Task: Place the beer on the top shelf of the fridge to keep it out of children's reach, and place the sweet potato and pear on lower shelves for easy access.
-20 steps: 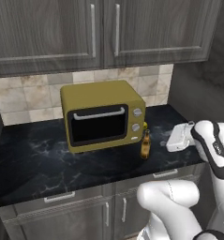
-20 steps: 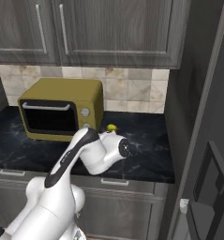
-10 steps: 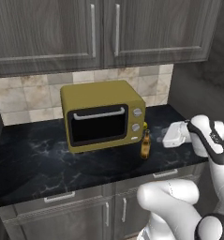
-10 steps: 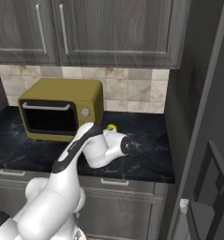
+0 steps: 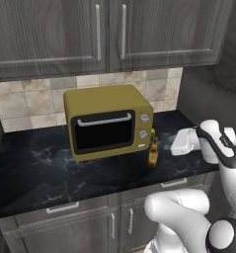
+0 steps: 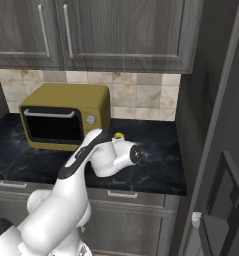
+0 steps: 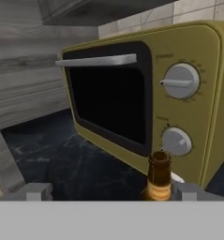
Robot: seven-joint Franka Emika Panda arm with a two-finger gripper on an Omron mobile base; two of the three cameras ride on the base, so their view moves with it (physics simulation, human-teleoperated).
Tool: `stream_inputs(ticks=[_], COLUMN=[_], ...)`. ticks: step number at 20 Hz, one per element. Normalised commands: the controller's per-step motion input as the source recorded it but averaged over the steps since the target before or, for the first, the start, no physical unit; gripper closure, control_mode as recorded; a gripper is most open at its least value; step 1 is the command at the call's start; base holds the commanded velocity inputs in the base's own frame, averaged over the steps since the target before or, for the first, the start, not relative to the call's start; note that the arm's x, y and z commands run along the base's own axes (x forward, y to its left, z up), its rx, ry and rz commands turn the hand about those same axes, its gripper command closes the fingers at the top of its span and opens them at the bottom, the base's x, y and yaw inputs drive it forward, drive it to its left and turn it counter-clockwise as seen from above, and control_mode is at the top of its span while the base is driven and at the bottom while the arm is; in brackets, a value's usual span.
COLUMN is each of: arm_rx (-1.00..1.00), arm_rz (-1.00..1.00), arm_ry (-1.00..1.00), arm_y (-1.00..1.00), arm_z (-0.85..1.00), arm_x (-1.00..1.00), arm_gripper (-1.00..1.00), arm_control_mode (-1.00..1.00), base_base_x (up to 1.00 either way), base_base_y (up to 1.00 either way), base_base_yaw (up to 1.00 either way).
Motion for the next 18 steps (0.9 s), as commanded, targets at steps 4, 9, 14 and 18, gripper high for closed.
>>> stream_inputs(ticks=[4, 9, 14, 18], arm_rx=[0.0, 0.0, 0.0, 0.0], arm_rz=[0.0, 0.0, 0.0, 0.0], arm_ry=[0.0, 0.0, 0.0, 0.0], arm_y=[0.11, 0.17, 0.03, 0.0], arm_z=[-0.14, -0.2, -0.11, -0.09], arm_x=[0.0, 0.03, 0.13, 0.19], arm_gripper=[-1.0, -1.0, -1.0, -1.0], arm_control_mode=[-1.0, -1.0, -1.0, -1.0], base_base_x=[0.0, 0.0, 0.0, 0.0], base_base_y=[0.0, 0.0, 0.0, 0.0], base_base_yaw=[0.0, 0.0, 0.0, 0.0])
